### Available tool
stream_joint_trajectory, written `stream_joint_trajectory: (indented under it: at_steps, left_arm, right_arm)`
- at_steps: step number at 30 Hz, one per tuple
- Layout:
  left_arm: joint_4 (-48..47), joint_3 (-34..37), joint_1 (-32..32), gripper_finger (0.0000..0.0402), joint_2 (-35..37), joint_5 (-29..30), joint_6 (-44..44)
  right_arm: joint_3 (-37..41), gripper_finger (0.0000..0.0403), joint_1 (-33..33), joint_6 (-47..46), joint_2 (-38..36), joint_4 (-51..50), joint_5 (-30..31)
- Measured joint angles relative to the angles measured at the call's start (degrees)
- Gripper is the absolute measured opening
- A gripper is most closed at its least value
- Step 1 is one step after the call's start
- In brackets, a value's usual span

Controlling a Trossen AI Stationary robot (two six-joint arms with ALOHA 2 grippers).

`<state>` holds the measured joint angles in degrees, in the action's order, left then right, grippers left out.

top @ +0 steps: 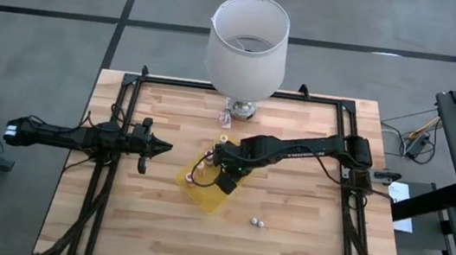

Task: Pick & Place food coloring
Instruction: Put the small green food coloring bottle into the yellow bin

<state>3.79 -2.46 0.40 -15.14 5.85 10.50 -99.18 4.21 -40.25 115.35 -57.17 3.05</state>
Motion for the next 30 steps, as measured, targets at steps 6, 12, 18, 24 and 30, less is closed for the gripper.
stream_joint_trajectory:
  at_steps: [6,12,18,24,30]
  left_arm:
    - [0.0,0.02,0.0,0.0,0.0,0.02,-0.02]
    - [0.0,0.01,0.0,0.0,0.0,0.02,-0.02]
    - [0.0,0.02,0.0,0.0,0.0,0.0,0.0]
    - [0.0,0.0,0.0,0.0,0.0,0.0,-0.01]
    - [0.0,0.0,0.0,0.0,-0.02,0.02,-0.02]
  right_arm:
    - [2.03,0.0049,0.0,0.1,0.0,0.33,0.02]
    - [6.18,0.0049,0.0,0.15,0.0,2.4,0.15]
    - [9.38,0.0049,0.0,0.35,-0.04,7.03,0.16]
    - [11.44,0.0049,-0.16,0.42,-0.04,9.3,0.48]
    - [12.24,0.0049,-0.2,0.5,-0.04,10.2,1.64]
